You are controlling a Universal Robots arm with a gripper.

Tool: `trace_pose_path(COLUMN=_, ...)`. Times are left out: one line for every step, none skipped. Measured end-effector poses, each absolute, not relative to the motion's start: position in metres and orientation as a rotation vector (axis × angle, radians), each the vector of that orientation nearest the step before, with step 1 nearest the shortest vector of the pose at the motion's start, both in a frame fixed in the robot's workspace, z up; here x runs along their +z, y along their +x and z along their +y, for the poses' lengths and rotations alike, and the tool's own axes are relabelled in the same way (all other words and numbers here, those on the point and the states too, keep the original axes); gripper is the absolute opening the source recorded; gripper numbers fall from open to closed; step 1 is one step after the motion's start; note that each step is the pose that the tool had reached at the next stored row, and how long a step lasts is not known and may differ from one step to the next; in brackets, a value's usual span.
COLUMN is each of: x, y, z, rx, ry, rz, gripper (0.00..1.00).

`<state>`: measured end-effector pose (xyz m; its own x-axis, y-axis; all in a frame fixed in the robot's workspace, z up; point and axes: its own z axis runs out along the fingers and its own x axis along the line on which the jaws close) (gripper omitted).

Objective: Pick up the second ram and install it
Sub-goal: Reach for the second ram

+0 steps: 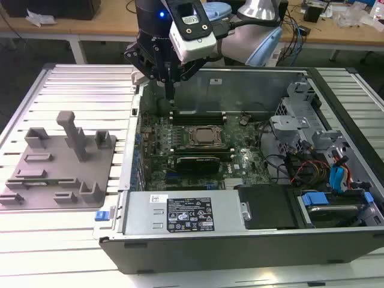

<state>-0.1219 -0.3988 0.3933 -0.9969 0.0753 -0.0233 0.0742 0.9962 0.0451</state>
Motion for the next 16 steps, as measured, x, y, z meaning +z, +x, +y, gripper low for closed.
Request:
trace_pose_path(x=0.3933, y=-0.1219, z=-0.3988, rx=0.069, ry=0.117, rz=3.114, gripper=0.08)
trace_pose_path(x=0.3933, y=-0.1219, z=-0.3988, rx=0.069, ry=0.117, rz=3.114, gripper=0.08)
trace_pose_path(x=0.3933, y=-0.1219, z=-0.3988, rx=0.069, ry=0.117, rz=3.114, gripper=0.08)
trace_pose_path(x=0.3933, y=-0.1219, z=-0.3989, rx=0.069, ry=0.117, rz=3.114, gripper=0.08)
trace_pose_path(x=0.3933, y=-0.1219, z=-0.3988, rx=0.069, ry=0.117, rz=3.114, gripper=0.08)
trace_pose_path(x=0.3933, y=-0.1219, z=-0.3988, rx=0.069, ry=0.117, rz=3.114, gripper=0.08)
trace_pose_path(x=0.3933, y=-0.1219, z=-0.3988, rx=0.069, ry=0.117, rz=3.114, gripper=0.08)
trace_pose_path(x=0.3933, y=-0.1219, z=-0.3988, rx=0.069, ry=0.117, rz=3.114, gripper=0.08)
trace_pose_path(x=0.3933, y=-0.1219, z=-0.3988, rx=0.069, ry=0.117, rz=3.114, gripper=0.08)
trace_pose_path(x=0.3933, y=-0.1219, z=-0.3989, rx=0.069, ry=0.117, rz=3.114, gripper=0.08)
trace_pose_path(x=0.3932, y=-0.1221, z=-0.3988, rx=0.069, ry=0.116, rz=3.114, gripper=0.08)
trace_pose_path(x=0.3933, y=-0.1225, z=-0.3988, rx=0.069, ry=0.117, rz=3.114, gripper=0.08)
trace_pose_path(x=0.3933, y=-0.1228, z=-0.3988, rx=0.069, ry=0.117, rz=3.114, gripper=0.08)
trace_pose_path(x=0.3932, y=-0.1246, z=-0.3989, rx=0.069, ry=0.117, rz=3.114, gripper=0.08)
trace_pose_path(x=0.3932, y=-0.1267, z=-0.3989, rx=0.069, ry=0.117, rz=3.114, gripper=0.08)
trace_pose_path(x=0.3931, y=-0.1286, z=-0.3988, rx=0.069, ry=0.117, rz=3.114, gripper=0.08)
